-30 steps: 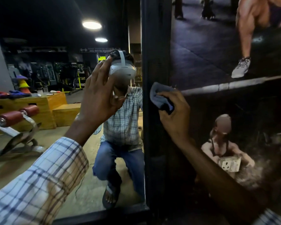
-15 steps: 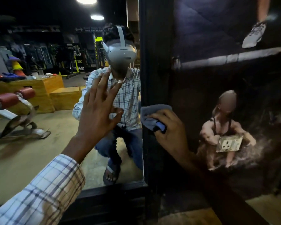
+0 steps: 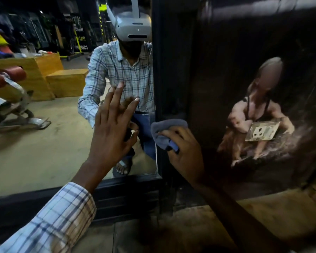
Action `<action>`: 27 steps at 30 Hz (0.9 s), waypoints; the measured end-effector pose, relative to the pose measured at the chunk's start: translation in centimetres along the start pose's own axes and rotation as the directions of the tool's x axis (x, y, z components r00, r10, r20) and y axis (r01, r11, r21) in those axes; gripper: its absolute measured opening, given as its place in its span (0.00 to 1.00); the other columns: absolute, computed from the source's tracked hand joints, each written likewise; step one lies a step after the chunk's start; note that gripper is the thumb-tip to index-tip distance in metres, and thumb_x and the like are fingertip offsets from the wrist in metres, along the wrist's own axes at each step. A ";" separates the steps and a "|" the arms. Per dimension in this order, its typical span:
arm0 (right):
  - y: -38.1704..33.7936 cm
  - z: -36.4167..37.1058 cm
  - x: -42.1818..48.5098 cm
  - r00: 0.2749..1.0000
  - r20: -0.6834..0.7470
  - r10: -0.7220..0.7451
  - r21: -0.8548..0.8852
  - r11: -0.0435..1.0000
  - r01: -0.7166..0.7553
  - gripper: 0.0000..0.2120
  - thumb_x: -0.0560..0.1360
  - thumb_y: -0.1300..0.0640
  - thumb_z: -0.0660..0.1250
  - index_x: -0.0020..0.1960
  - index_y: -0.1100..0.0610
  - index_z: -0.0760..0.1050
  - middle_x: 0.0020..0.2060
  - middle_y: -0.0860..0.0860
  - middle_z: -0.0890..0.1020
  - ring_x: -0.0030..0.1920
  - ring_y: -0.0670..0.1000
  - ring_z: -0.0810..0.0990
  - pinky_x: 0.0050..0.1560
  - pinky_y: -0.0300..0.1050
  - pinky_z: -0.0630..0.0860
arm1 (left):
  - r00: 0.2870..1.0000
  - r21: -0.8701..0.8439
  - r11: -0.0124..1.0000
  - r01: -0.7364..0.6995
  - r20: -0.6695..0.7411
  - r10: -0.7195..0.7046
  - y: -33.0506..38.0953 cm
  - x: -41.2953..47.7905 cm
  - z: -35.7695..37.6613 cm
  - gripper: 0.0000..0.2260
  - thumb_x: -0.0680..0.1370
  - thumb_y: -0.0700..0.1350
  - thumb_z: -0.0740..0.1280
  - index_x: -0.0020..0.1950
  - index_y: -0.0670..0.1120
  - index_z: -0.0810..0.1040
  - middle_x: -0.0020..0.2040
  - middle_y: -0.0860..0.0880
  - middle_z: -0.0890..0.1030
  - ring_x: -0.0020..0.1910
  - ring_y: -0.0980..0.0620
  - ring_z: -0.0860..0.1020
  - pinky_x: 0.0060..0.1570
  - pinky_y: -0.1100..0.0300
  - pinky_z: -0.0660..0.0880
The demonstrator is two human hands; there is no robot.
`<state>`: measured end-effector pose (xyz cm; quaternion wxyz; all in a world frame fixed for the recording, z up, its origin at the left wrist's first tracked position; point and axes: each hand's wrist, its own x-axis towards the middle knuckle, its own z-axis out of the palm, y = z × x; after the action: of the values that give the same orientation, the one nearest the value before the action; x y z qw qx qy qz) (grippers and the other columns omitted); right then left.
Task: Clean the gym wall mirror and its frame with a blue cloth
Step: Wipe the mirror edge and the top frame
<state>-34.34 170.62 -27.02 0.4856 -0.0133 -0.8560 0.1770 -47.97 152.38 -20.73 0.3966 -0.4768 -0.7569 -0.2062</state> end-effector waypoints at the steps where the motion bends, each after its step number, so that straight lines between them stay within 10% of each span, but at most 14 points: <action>1: 0.5 0.2 -0.5 1.000 -0.013 0.009 0.006 1.000 -0.009 0.24 0.65 0.73 0.68 0.60 0.62 0.81 0.57 0.55 0.80 0.59 0.59 0.79 0.59 0.49 0.77 | 1.000 0.000 1.000 0.009 0.005 -0.009 0.0 -0.7 0.5 0.38 0.77 0.47 0.75 0.83 0.48 0.61 0.85 0.38 0.48 0.84 0.42 0.43 0.78 0.42 0.54; 4: 0.9 1.3 -2.0 0.966 -0.154 0.209 0.107 0.975 -0.194 0.24 0.67 0.74 0.68 0.60 0.57 0.79 0.57 0.51 0.77 0.58 0.56 0.80 0.59 0.46 0.78 | 0.999 0.013 1.000 0.021 0.037 -0.022 0.1 -2.6 2.2 0.38 0.77 0.49 0.74 0.84 0.48 0.60 0.84 0.37 0.47 0.84 0.40 0.43 0.79 0.43 0.52; 9: 2.2 3.1 -6.4 0.994 0.006 0.109 0.029 0.994 -0.109 0.26 0.64 0.73 0.69 0.61 0.59 0.78 0.57 0.52 0.77 0.60 0.56 0.78 0.56 0.44 0.76 | 0.998 0.011 1.000 0.020 0.053 -0.021 0.3 -5.4 4.4 0.36 0.78 0.49 0.73 0.83 0.47 0.61 0.84 0.36 0.48 0.84 0.37 0.46 0.79 0.39 0.54; 15: 2.2 5.5 -10.0 0.950 -0.001 0.313 0.061 0.948 -0.312 0.24 0.66 0.69 0.70 0.61 0.56 0.76 0.58 0.51 0.75 0.58 0.53 0.78 0.60 0.27 0.68 | 0.997 0.013 1.000 0.021 0.073 -0.022 0.1 -8.3 6.5 0.37 0.77 0.47 0.75 0.83 0.47 0.63 0.84 0.36 0.47 0.83 0.37 0.46 0.77 0.35 0.56; 27: 4.4 7.4 -17.5 0.891 0.188 0.413 -0.056 0.910 -0.410 0.22 0.65 0.66 0.75 0.56 0.50 0.78 0.55 0.48 0.75 0.55 0.53 0.79 0.48 0.44 0.79 | 0.999 0.004 1.000 0.027 0.040 -0.028 0.4 -10.3 8.1 0.31 0.80 0.45 0.72 0.82 0.45 0.65 0.82 0.34 0.51 0.83 0.38 0.48 0.77 0.37 0.56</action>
<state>-32.01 169.21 -46.32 0.3505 -0.1805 -0.8786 0.2696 -48.53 152.42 -33.85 0.3791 -0.4698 -0.7715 -0.2009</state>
